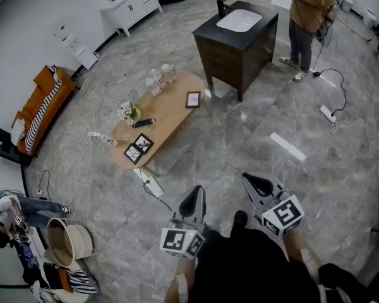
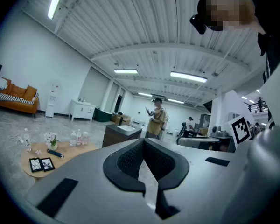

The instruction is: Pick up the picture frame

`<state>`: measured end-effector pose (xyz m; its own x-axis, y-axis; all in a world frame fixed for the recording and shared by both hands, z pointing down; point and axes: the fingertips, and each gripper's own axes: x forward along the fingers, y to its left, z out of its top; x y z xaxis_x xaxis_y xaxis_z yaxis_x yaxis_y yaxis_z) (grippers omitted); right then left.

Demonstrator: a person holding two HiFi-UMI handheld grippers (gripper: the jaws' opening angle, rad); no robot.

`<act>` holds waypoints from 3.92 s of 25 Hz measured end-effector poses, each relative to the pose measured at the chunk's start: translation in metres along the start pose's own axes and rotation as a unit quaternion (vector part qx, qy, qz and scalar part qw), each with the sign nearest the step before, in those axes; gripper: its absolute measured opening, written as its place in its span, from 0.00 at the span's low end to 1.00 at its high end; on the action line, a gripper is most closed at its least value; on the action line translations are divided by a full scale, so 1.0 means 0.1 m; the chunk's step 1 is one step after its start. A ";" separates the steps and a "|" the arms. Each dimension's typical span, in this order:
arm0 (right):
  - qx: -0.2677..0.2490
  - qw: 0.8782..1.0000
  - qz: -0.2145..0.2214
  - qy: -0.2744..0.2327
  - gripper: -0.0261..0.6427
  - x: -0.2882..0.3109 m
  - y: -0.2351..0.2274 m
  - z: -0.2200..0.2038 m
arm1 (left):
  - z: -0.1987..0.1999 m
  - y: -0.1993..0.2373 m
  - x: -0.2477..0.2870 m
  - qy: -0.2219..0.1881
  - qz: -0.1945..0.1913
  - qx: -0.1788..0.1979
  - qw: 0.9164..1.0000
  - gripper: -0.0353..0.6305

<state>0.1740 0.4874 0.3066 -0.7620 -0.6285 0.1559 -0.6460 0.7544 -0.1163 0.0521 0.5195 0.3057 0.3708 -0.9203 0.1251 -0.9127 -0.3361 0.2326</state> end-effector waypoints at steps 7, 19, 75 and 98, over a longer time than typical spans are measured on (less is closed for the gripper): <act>-0.009 1.000 0.003 -0.007 0.06 -0.04 0.00 0.05 | 0.01 -0.07 0.03 -0.001 -0.007 0.000 1.000 0.07; 0.031 0.999 -0.005 -0.009 0.06 -0.04 -0.14 -0.05 | -0.06 -0.07 0.15 0.004 -0.005 -0.013 1.000 0.07; 0.024 0.997 0.070 0.011 0.06 3.64 -3.27 1.05 | 0.92 2.01 4.38 0.008 0.040 -0.031 0.999 0.07; 0.031 0.976 0.176 0.124 0.06 4.44 -4.27 0.43 | 0.10 2.47 5.44 0.038 0.131 -0.177 0.975 0.07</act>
<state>0.1094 -0.1218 0.3829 -0.9079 -0.2616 0.3275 -0.3537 0.8974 -0.2637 0.0265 -0.0660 0.4216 0.1576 -0.9429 0.2936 -0.8663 0.0107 0.4994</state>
